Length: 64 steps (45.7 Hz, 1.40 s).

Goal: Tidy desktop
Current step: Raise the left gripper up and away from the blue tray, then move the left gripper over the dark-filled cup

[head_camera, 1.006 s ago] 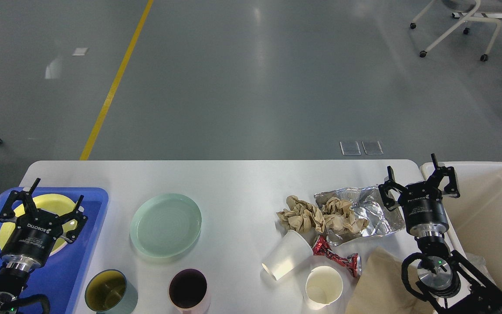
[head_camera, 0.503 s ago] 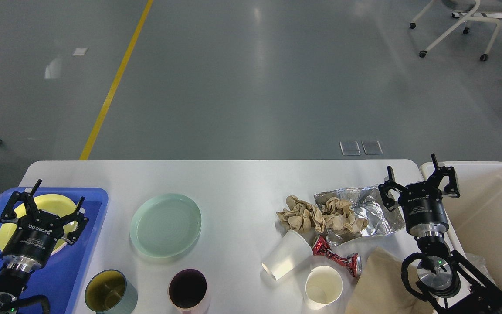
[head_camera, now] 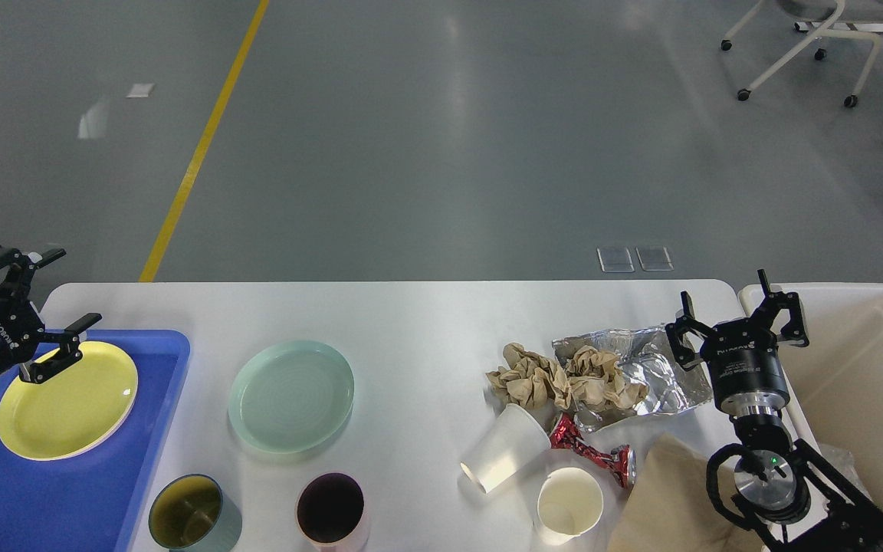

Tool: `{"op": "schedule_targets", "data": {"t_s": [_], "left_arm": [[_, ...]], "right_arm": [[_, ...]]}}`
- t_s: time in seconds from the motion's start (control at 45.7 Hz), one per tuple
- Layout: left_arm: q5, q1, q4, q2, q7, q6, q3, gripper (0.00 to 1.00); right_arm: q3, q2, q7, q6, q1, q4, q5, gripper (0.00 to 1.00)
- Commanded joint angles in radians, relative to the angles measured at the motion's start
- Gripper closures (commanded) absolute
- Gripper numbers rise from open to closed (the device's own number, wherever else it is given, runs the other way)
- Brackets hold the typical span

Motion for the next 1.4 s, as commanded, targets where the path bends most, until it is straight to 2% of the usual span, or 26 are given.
{"op": "schedule_targets", "data": {"t_s": [0.0, 0.066, 0.087, 0.262, 0.394, 0.525, 0.722, 0.787, 0.94, 1.05, 1.137, 1.225, 1.312, 1.378], "left_arm": [[-0.001, -0.292, -0.001, 0.095, 0.005, 0.001, 0.378, 0.03], [0.000, -0.433, -0.004, 0.110, 0.005, -0.005, 0.560, 0.03], [0.000, -0.522, -0.007, 0.113, 0.006, -0.005, 0.679, 0.03], [0.002, -0.898, -0.021, 0.107, -0.002, -0.057, 1.177, 0.03], [0.005, -1.181, -0.104, 0.073, -0.001, -0.096, 1.522, 0.03], [0.008, -1.379, -0.177, -0.034, -0.003, -0.086, 1.775, 0.03], [0.017, -1.561, -0.352, -0.246, 0.009, -0.088, 2.107, 0.03], [0.011, -1.645, -0.450, -0.278, -0.001, -0.086, 2.165, 0.03], [0.003, -1.804, -0.647, -0.319, -0.003, -0.096, 2.168, 0.03], [0.002, -1.894, -0.728, -0.390, -0.001, -0.112, 2.168, 0.03], [-0.029, -2.000, -0.800, -0.476, 0.000, -0.182, 2.165, 0.03], [-0.109, -2.037, -0.829, -0.546, 0.011, -0.186, 2.176, 0.04], [-0.219, -2.112, -0.852, -0.631, 0.049, -0.185, 2.219, 0.04], [-0.313, -2.156, -0.866, -0.677, 0.119, -0.177, 2.236, 0.04]], "right_arm": [[0.000, 0.000, 0.001, 0.000, 0.000, 0.000, 0.000, 0.00], [0.000, 0.000, 0.000, 0.000, 0.000, 0.000, 0.000, 0.00], [0.000, 0.000, 0.001, 0.000, 0.000, 0.000, 0.000, 0.00], [0.000, 0.000, 0.000, 0.000, 0.000, 0.000, 0.000, 0.00], [0.000, 0.000, 0.001, 0.000, 0.000, 0.000, 0.000, 0.00], [0.000, 0.000, 0.000, 0.000, 0.000, 0.000, 0.000, 0.00], [0.000, 0.000, 0.001, 0.000, 0.000, 0.000, 0.000, 0.00], [0.000, 0.000, 0.001, 0.000, 0.000, 0.000, 0.000, 0.00], [0.000, 0.000, 0.001, 0.000, 0.000, 0.000, 0.000, 0.00], [0.000, 0.000, 0.001, 0.000, 0.000, 0.000, 0.000, 0.00], [0.000, 0.000, 0.001, 0.000, 0.000, 0.000, 0.000, 0.00], [-0.001, 0.000, 0.000, 0.000, 0.000, 0.000, 0.000, 0.00], [0.000, 0.000, 0.000, 0.000, 0.000, 0.000, 0.000, 0.00], [0.000, 0.000, 0.001, 0.000, 0.000, 0.000, 0.000, 0.00]]}}
